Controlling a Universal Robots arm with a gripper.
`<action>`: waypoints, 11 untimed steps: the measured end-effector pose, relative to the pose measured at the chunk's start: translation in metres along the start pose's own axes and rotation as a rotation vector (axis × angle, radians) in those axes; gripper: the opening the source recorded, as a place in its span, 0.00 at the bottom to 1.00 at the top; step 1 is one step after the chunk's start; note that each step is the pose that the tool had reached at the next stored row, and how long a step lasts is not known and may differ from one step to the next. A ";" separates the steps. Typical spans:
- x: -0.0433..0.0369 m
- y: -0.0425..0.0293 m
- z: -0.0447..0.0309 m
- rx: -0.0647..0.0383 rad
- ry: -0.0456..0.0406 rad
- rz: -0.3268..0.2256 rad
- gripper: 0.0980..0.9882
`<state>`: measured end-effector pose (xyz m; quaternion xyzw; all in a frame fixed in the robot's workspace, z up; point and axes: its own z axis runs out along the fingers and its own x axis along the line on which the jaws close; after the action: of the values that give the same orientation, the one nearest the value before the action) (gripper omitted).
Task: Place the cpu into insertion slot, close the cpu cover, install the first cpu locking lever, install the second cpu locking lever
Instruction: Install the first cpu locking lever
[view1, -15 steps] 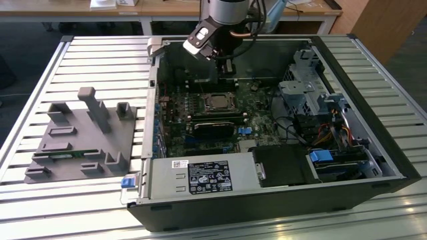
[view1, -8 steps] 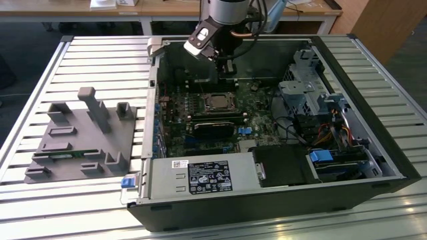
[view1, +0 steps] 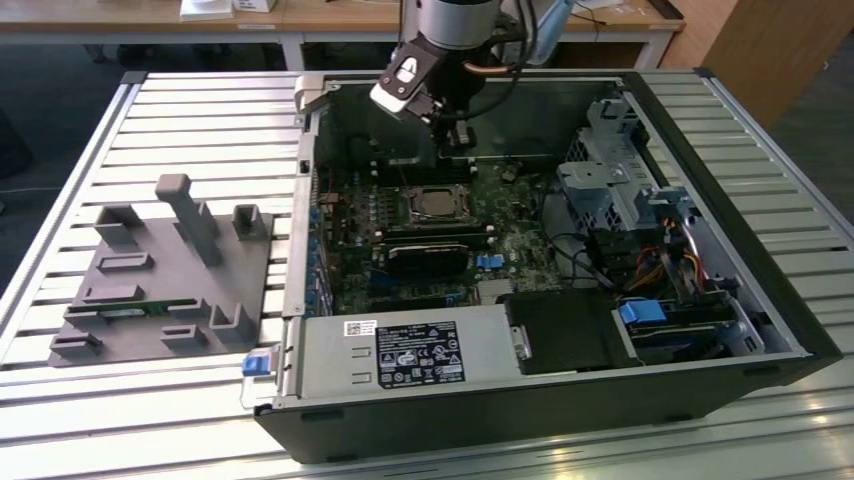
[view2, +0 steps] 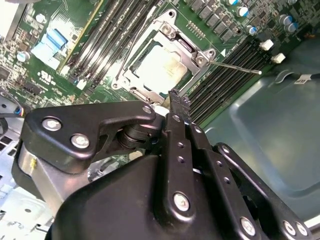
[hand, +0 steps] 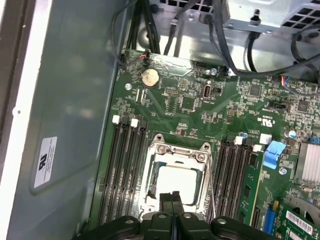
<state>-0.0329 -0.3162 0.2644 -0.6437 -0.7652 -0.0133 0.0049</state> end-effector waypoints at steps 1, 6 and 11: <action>0.0000 0.0000 0.0000 0.000 0.0002 -0.010 0.01; 0.0000 0.0000 0.0000 0.001 0.0009 -0.054 0.01; 0.0000 0.0000 0.0000 0.002 0.0015 -0.097 0.01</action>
<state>-0.0330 -0.3162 0.2644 -0.6057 -0.7956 -0.0131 0.0056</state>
